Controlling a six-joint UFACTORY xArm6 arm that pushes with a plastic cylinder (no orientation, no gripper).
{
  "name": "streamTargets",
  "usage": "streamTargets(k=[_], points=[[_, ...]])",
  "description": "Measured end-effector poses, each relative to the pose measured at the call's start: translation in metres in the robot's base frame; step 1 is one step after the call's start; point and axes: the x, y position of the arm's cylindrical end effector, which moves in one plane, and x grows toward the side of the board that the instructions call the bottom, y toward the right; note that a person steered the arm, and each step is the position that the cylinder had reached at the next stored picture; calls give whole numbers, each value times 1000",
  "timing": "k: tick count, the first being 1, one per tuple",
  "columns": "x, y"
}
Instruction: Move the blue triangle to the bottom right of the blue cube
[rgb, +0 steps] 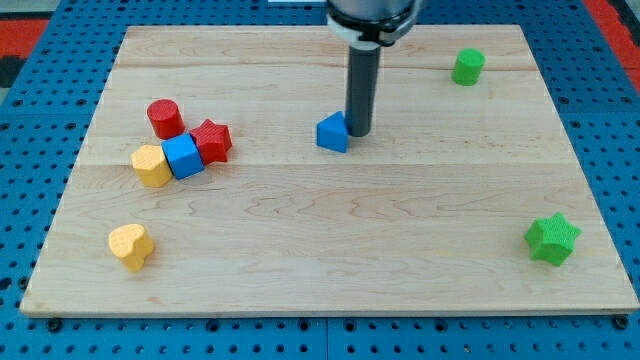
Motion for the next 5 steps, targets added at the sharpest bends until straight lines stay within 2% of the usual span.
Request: streamTargets(k=[5], points=[[53,-146]])
